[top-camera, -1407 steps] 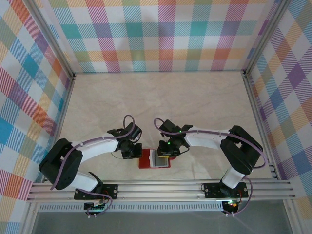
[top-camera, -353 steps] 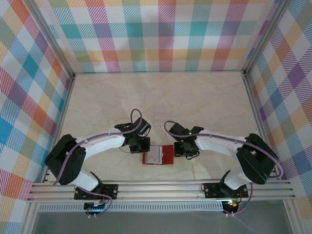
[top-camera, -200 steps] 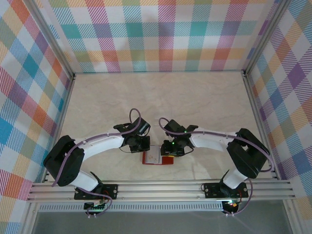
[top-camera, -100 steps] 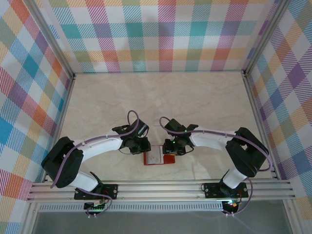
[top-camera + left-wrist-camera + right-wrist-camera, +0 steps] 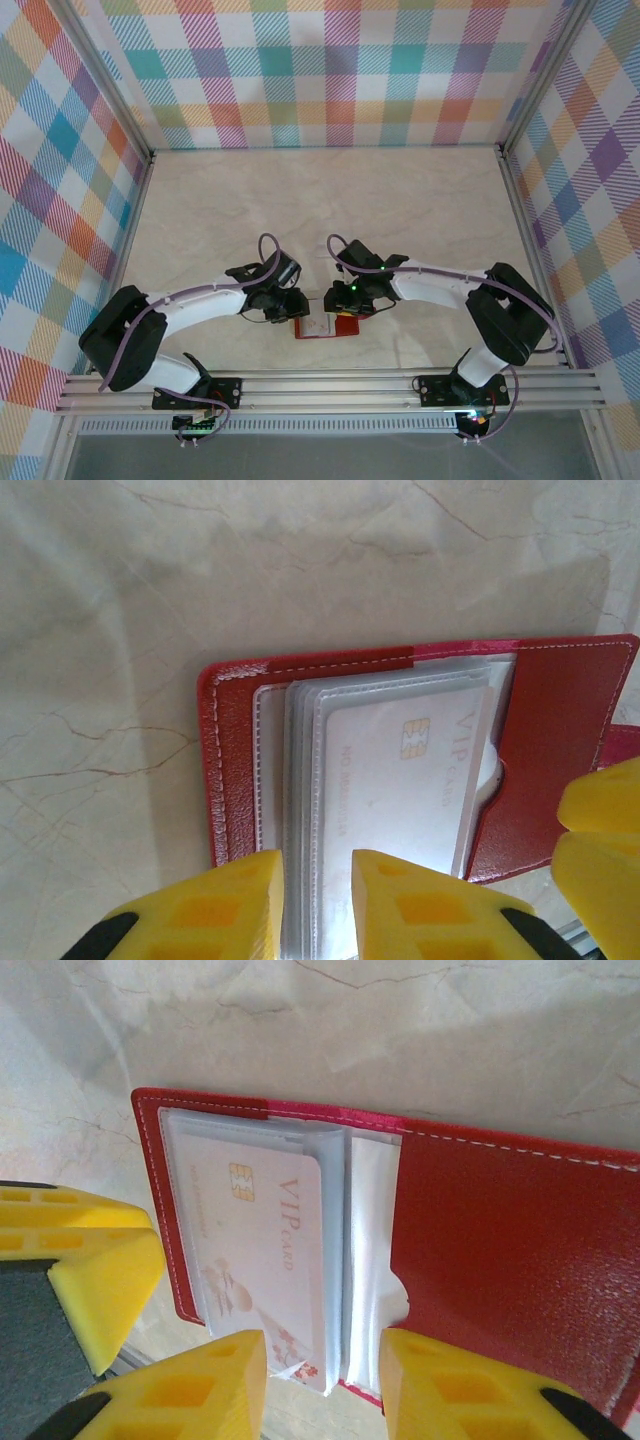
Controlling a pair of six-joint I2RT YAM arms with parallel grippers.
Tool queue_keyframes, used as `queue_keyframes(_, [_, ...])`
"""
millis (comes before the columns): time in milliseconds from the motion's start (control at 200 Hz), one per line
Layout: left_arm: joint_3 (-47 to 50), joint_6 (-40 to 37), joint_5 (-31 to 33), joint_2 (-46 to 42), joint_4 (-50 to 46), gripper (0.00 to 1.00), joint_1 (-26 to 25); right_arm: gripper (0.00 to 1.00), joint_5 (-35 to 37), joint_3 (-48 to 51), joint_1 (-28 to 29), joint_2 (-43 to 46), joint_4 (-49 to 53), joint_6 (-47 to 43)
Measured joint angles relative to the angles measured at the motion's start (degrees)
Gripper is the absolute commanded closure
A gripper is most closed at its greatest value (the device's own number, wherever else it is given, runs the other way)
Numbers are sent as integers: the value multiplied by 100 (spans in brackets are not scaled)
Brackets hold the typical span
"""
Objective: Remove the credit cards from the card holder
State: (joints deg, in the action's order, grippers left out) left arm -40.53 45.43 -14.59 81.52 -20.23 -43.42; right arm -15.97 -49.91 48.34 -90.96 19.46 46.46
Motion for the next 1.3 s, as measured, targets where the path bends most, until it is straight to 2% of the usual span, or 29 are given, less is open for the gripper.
queue_keyframes(355, [26, -72, -142, 212, 107, 74, 0, 62, -33, 0, -2, -380, -22, -2])
queue_keyframes(505, [26, -192, -125, 308, 79, 79, 0, 62, -94, 0, -15, -450, -44, -2])
queue_keyframes(885, [24, -282, -144, 326, 111, 83, 0, 61, -164, -74, -33, -525, 24, -7])
queue_keyframes(1300, [24, -282, -153, 328, 129, 84, 0, 61, 352, -437, 236, -680, 496, -11])
